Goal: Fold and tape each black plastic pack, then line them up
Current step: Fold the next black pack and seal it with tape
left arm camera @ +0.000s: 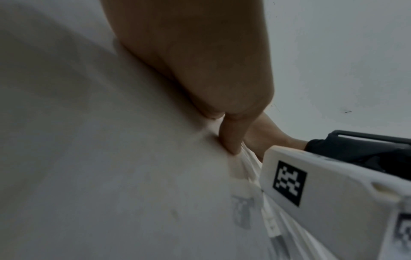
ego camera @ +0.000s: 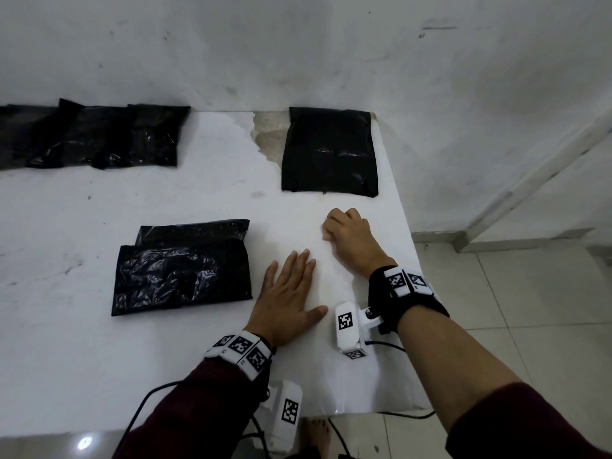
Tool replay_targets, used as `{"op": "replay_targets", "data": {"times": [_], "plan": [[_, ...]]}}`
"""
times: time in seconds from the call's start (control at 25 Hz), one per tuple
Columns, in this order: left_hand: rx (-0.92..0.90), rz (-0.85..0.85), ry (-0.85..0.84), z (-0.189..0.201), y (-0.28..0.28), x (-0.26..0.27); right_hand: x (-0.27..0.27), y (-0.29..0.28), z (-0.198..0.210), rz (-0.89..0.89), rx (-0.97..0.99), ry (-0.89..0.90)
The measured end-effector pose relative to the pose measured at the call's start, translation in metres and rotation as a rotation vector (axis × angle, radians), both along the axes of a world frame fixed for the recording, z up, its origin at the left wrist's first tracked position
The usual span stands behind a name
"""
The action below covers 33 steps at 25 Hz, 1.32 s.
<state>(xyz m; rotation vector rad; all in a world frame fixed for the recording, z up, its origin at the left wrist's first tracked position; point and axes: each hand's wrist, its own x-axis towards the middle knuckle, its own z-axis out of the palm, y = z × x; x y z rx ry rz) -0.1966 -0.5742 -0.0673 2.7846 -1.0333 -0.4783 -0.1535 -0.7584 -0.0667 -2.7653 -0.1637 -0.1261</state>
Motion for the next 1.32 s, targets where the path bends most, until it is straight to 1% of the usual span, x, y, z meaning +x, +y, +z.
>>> {"op": "replay_targets", "data": {"times": [0.28,0.36,0.52,0.64,0.8,0.92,1.12,1.24,1.32], "plan": [[-0.014,0.007,0.007,-0.002,0.001,-0.001,-0.004,-0.010,-0.006,-0.066,0.329,0.016],[-0.022,0.011,0.008,-0.002,0.001,-0.001,-0.005,-0.013,-0.009,-0.043,0.330,0.041],[-0.031,0.012,0.006,-0.001,0.000,-0.001,-0.003,-0.009,-0.007,-0.021,0.308,-0.081],[-0.023,0.010,0.002,-0.002,0.000,0.000,-0.001,-0.005,-0.005,-0.021,0.234,-0.093],[-0.021,0.013,0.006,-0.002,0.000,0.000,-0.002,-0.004,0.001,-0.015,0.221,0.008],[-0.006,0.011,0.002,-0.003,-0.001,0.001,-0.003,-0.004,0.009,-0.054,0.183,0.153],[-0.005,0.009,0.005,-0.004,0.000,0.001,-0.015,0.001,0.027,-0.098,0.129,0.324],[-0.015,0.013,0.010,-0.004,0.000,0.002,-0.022,0.001,0.043,-0.158,0.212,0.363],[-0.034,0.017,0.023,-0.003,0.000,0.001,-0.028,0.003,0.056,-0.153,0.236,0.375]]}}
